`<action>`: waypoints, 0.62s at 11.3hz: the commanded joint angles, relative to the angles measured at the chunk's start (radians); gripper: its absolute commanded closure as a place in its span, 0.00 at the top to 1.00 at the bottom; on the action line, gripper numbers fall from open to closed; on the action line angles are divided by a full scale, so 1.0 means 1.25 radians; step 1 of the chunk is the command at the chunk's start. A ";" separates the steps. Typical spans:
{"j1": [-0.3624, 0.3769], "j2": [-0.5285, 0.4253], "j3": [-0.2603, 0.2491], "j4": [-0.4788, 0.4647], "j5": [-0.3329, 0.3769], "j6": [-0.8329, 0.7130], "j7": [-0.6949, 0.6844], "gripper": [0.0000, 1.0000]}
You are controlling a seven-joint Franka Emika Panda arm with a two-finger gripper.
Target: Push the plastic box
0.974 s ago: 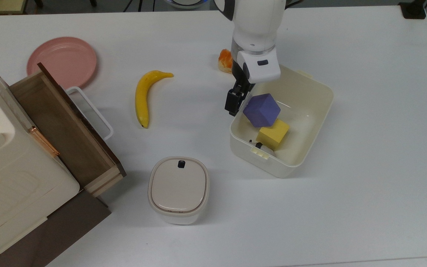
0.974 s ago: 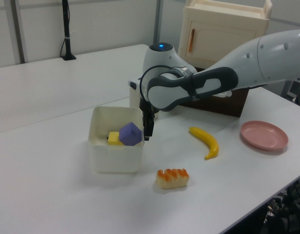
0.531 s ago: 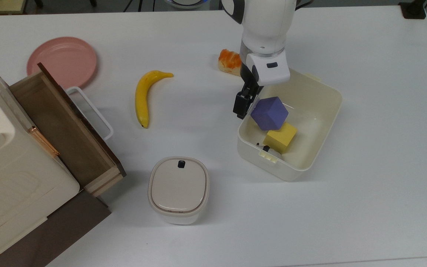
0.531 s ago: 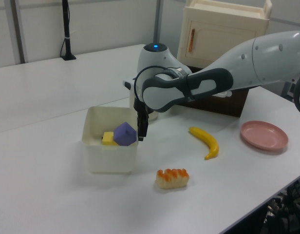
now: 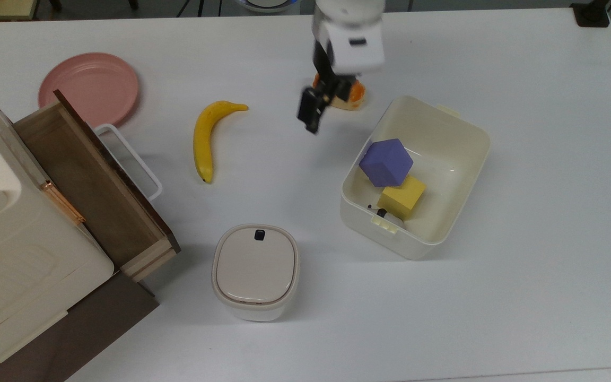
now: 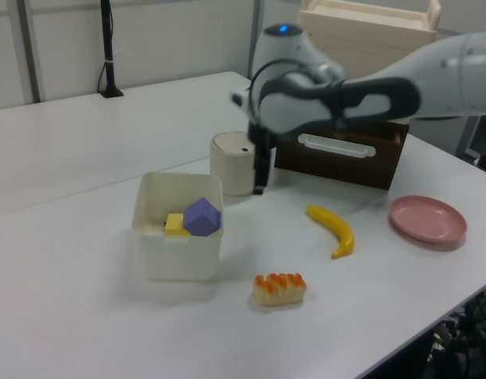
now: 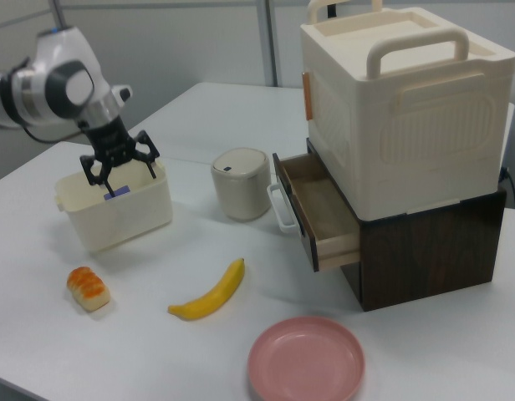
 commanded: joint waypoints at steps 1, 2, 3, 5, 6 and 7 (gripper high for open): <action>-0.056 -0.128 -0.001 -0.039 0.073 -0.133 0.026 1.00; -0.063 -0.142 -0.001 -0.036 0.081 -0.165 0.070 1.00; -0.071 -0.148 -0.001 -0.033 0.081 -0.176 0.171 1.00; -0.081 -0.152 -0.001 -0.018 0.081 -0.184 0.418 1.00; -0.096 -0.153 -0.003 -0.017 0.077 -0.183 0.486 1.00; -0.105 -0.158 -0.009 -0.012 0.073 -0.182 0.526 1.00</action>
